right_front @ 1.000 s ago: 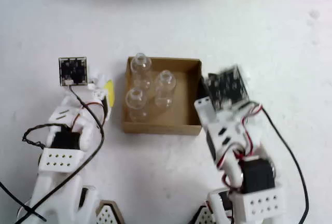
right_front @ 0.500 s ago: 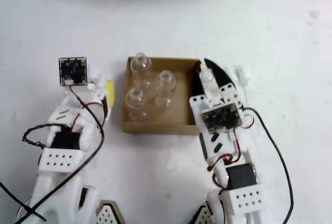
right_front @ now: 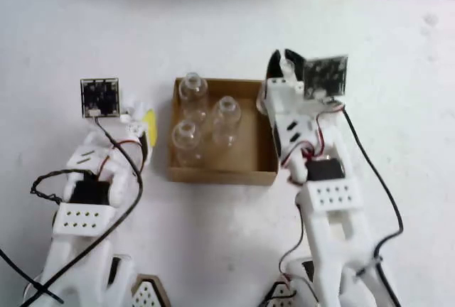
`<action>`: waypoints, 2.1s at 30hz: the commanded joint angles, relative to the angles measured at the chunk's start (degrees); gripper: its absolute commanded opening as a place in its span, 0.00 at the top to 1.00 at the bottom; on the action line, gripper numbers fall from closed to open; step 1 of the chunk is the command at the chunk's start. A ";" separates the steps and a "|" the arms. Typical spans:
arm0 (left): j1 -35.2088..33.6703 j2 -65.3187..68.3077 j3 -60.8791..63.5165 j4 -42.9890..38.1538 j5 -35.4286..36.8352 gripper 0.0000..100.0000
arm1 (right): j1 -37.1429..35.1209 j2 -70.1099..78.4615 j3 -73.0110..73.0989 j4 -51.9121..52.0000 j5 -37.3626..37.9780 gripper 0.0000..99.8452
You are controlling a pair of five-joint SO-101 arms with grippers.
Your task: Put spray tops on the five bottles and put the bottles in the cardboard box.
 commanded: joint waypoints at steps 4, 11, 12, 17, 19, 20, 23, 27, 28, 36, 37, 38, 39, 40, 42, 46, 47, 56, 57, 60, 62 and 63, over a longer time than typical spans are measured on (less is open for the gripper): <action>0.48 -1.54 -3.60 0.09 -0.53 0.84 | -0.66 5.49 -5.80 -1.63 -1.23 0.99; 0.48 -1.54 -3.60 0.09 -0.53 0.84 | -1.80 6.37 -5.89 -1.71 -1.23 0.99; 0.48 -1.54 -3.60 0.09 -0.53 0.84 | -1.80 6.37 -5.89 -1.71 -1.23 0.99; 0.48 -1.54 -3.60 0.09 -0.53 0.84 | -1.89 6.20 -6.07 -1.80 -1.23 0.99; 0.48 -1.54 -3.60 0.09 -0.53 0.84 | -2.15 6.46 -5.80 -3.56 -1.23 0.99; 0.48 -1.54 -3.60 0.09 -0.53 0.84 | -2.24 6.73 -5.63 -4.44 -1.14 0.99; 0.48 -1.54 -3.69 0.09 -0.53 0.84 | -2.24 9.27 -5.89 -7.78 -1.14 0.99; 0.48 -1.54 -3.69 0.09 -0.53 0.84 | -2.33 13.85 -5.80 -13.41 -0.88 0.99; 0.48 -1.54 -3.69 0.09 -0.53 0.84 | -2.24 14.81 -5.80 -13.67 -0.88 0.99; 0.48 -1.54 -3.69 -0.44 -0.53 0.84 | -1.89 19.65 -5.80 -13.85 -0.79 0.99; 0.48 -1.54 -3.52 -1.05 -0.53 0.84 | -1.98 20.26 -5.89 -13.85 -0.79 0.99; 0.48 -1.54 -3.34 -1.49 -0.53 0.84 | -1.98 20.88 -5.98 -14.11 -0.79 0.99; 0.48 -1.54 -3.25 -1.58 -0.53 0.84 | -1.98 21.67 -5.98 -15.16 -0.79 0.99; 0.48 -1.54 -3.25 -1.49 -0.53 0.84 | -1.98 22.46 -5.89 -16.84 -0.79 0.99; 0.48 -1.54 -3.25 -1.49 -0.53 0.84 | -1.89 24.40 -5.80 -20.00 -0.26 0.99; 0.48 -1.54 -3.25 -1.49 -0.53 0.84 | -2.42 29.32 -5.71 -25.54 4.48 0.99; 0.48 -1.54 -3.25 -1.49 -0.53 0.84 | -2.42 30.37 -5.71 -26.77 4.84 0.99; 0.48 -1.54 -3.25 -1.49 -0.53 0.84 | -2.42 32.66 -5.71 -28.79 4.84 0.99; 0.48 -1.54 -3.25 -1.49 -0.53 0.84 | -2.42 32.66 -5.71 -28.70 4.84 0.99; 0.48 -1.54 -3.25 -1.49 -0.53 0.84 | -2.42 32.84 -5.63 -28.62 5.27 0.98; 0.48 -1.54 -3.25 -1.49 -0.53 0.84 | -2.42 32.92 -5.63 -28.53 5.27 0.97; 0.48 -1.54 -3.25 -1.49 -0.53 0.84 | -2.42 32.75 -5.54 -28.53 5.27 0.95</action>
